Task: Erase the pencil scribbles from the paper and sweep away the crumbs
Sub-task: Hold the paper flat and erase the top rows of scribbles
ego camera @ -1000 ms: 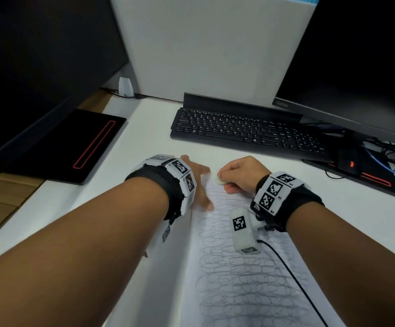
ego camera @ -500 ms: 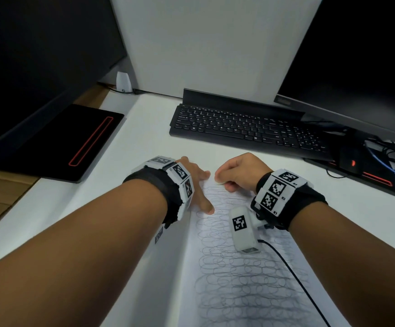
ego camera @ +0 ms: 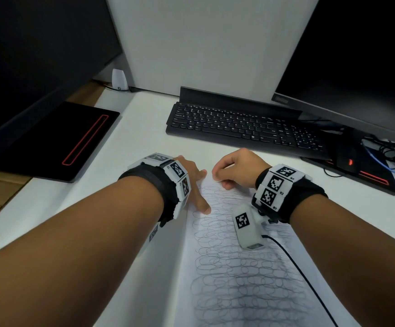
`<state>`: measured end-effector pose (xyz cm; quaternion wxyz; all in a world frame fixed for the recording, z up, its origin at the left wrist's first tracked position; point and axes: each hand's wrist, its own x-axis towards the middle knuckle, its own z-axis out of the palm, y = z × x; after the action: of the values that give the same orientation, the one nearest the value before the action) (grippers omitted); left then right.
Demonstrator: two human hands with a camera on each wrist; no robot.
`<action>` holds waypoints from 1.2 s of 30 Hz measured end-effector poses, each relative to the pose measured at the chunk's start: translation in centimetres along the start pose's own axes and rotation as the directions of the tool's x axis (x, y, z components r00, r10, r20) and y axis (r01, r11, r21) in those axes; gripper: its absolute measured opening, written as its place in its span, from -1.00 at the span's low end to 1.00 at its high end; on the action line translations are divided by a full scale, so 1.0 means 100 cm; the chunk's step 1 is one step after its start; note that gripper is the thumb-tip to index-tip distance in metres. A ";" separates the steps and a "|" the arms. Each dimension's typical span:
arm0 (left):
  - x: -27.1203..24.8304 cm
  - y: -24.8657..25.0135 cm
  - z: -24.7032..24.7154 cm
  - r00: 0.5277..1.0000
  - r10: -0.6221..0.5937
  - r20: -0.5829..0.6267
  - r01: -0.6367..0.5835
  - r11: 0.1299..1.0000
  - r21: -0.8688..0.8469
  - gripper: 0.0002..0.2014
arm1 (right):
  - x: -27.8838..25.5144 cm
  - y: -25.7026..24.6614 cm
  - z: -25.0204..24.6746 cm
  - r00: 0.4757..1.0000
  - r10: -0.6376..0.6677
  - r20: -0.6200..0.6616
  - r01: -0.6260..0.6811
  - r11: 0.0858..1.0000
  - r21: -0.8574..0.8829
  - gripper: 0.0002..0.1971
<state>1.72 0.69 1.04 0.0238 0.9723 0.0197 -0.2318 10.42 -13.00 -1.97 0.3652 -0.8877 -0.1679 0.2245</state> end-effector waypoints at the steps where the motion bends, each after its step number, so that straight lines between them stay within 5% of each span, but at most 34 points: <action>1: 0.000 0.000 0.000 1.000 0.002 0.000 -0.002 1.000 0.003 -0.11 | 0.001 0.000 -0.001 1.000 -0.003 -0.016 0.003 1.000 -0.004 -0.97; 18: 0.002 -0.001 0.002 1.000 0.000 -0.009 0.000 1.000 0.022 -0.10 | 0.004 0.001 -0.005 0.995 -0.004 0.098 0.001 1.000 0.029 -0.97; 36: 0.004 -0.001 0.005 1.000 -0.002 -0.026 0.003 0.999 0.051 -0.10 | 0.010 0.009 -0.011 1.000 0.001 0.024 -0.001 1.000 0.008 -0.97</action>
<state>1.87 0.81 0.42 -0.0013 0.9754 0.0153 -0.2197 11.97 -13.75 -2.23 0.3667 -0.8835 -0.1709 0.2362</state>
